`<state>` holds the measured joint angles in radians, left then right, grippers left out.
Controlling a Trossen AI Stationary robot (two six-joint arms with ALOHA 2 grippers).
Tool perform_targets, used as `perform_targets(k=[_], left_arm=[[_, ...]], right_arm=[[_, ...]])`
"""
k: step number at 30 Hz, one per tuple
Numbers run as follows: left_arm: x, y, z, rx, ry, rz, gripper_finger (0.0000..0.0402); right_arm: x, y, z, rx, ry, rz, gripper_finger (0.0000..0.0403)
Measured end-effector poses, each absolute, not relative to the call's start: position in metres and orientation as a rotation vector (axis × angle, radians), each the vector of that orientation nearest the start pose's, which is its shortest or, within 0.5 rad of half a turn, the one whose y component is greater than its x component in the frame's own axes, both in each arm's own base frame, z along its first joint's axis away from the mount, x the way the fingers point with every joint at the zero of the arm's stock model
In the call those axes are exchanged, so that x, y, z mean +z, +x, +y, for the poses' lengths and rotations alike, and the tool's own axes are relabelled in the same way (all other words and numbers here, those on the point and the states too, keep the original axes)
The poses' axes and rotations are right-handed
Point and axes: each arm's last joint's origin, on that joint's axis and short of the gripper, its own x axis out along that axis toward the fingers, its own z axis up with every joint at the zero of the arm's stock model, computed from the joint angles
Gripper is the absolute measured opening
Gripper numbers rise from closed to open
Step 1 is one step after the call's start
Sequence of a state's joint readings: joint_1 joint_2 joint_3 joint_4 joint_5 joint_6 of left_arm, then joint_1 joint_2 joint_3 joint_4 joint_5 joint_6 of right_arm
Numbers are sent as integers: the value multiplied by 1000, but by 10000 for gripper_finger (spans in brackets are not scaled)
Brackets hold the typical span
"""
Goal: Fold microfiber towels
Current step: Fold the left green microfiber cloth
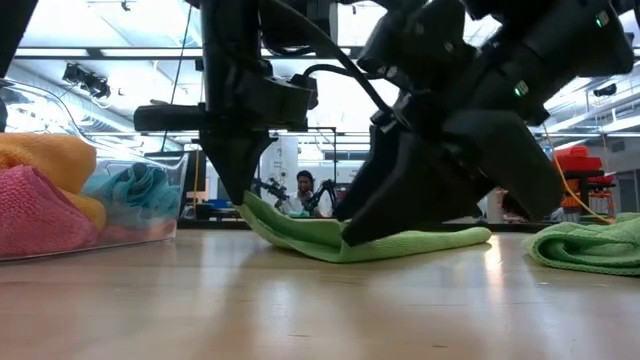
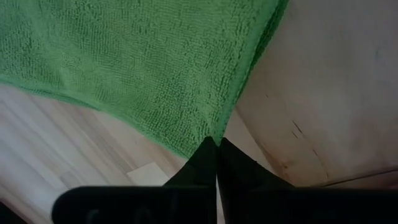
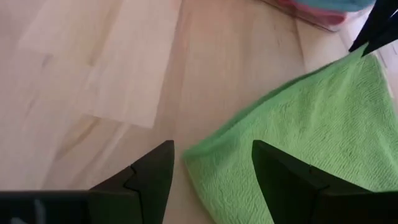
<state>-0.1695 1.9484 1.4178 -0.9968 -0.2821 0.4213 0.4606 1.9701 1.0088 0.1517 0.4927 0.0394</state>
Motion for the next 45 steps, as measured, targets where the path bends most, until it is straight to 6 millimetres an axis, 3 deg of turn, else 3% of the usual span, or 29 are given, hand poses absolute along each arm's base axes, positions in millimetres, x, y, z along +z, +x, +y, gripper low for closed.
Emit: perform_targets(k=[7, 12, 21, 25, 30, 39, 45], left_arm=[[181, 361, -46, -202, 642, 1507, 23], [181, 362, -43, -230, 597, 1501, 7], [181, 362, -42, -237, 592, 1501, 14], [181, 360, -44, -300, 566, 1505, 7], [181, 360, -46, -359, 610, 1496, 27], [202, 376, -39, -366, 666, 1398, 8], [207, 382, -26, -341, 680, 1362, 28]], right_arm=[[98, 333, 150, -43, -330, 693, 194], [92, 329, 143, -60, -317, 692, 134], [92, 328, 142, -43, -311, 701, 12], [100, 325, 148, 5, -279, 693, 7], [117, 321, 152, 20, -241, 669, 13], [140, 308, 145, -30, -149, 738, 14], [151, 298, 139, -84, -121, 787, 14]])
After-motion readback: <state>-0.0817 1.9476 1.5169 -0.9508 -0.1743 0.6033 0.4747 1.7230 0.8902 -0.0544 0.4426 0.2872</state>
